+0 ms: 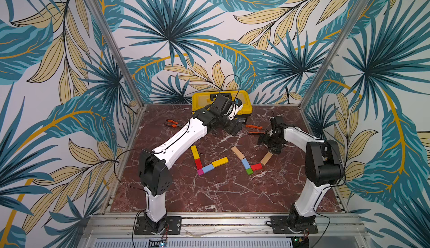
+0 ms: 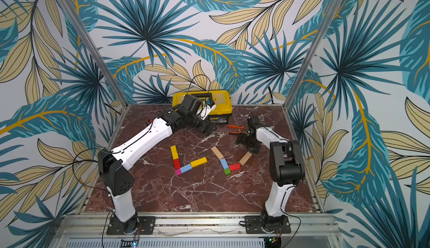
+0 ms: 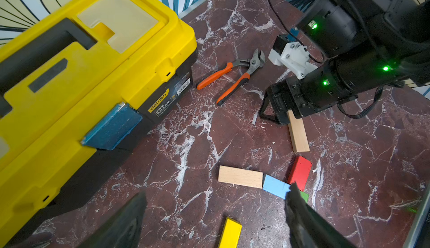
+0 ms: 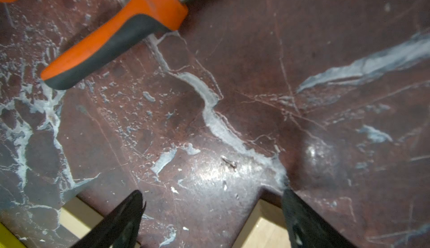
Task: Assemble the letter v with building blocks
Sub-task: Adjust the building block at the center of the board.
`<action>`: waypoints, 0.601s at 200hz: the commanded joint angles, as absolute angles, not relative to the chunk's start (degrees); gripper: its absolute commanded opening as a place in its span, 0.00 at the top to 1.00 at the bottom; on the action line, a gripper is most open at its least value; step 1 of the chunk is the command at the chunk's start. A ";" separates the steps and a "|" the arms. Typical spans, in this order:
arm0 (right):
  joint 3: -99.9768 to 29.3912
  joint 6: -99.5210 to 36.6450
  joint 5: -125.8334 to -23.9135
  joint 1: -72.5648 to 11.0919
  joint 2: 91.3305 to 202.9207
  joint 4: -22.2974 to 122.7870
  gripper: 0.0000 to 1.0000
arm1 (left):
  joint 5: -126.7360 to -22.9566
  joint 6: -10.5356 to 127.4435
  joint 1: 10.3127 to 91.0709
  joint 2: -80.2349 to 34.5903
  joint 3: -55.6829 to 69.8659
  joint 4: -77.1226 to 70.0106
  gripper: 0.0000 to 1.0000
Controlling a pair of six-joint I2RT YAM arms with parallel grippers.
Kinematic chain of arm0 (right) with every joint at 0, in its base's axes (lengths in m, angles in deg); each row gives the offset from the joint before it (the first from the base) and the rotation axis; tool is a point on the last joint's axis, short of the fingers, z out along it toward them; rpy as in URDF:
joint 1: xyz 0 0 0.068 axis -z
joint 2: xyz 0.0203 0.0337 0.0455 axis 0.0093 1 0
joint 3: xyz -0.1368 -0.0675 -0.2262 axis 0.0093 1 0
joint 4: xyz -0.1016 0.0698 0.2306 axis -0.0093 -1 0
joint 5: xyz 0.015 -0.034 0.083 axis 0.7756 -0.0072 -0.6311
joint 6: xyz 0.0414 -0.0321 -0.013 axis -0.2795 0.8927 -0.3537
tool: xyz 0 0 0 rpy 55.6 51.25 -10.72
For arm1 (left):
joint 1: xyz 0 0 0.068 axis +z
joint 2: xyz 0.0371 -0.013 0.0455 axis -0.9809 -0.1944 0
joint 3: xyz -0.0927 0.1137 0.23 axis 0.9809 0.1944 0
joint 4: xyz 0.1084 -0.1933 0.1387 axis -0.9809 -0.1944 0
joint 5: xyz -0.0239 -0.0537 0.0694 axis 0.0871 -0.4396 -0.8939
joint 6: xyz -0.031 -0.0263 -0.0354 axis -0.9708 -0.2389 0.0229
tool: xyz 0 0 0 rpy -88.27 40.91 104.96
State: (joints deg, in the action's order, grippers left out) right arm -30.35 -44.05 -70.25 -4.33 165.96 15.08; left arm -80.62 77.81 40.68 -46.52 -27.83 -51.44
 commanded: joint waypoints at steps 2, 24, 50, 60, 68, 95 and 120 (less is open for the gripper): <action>-28.58 -43.24 -70.78 -4.31 166.56 15.43 0.06 | -80.59 78.49 41.04 -44.16 -27.03 -50.98 0.05; -27.80 -42.97 -70.75 -4.31 166.29 15.54 0.06 | -80.54 78.41 41.00 -44.16 -27.14 -50.98 0.05; -26.79 -42.69 -70.82 -4.41 166.01 15.61 0.06 | -80.40 78.42 41.00 -44.16 -27.07 -51.00 0.05; -26.57 -42.69 -70.91 -4.41 165.84 15.71 0.06 | -80.39 78.46 41.00 -44.16 -27.12 -50.98 0.05; -26.28 -42.73 -71.08 -4.47 165.67 15.87 0.06 | -80.40 78.44 40.98 -44.10 -27.07 -51.04 0.05; -25.85 -42.71 -71.11 -4.60 165.27 15.74 0.05 | -80.40 78.38 41.00 -44.07 -27.03 -50.98 0.05; -25.20 -42.95 -71.05 -4.75 164.51 15.72 0.05 | -80.31 78.39 40.99 -44.07 -27.03 -51.00 0.06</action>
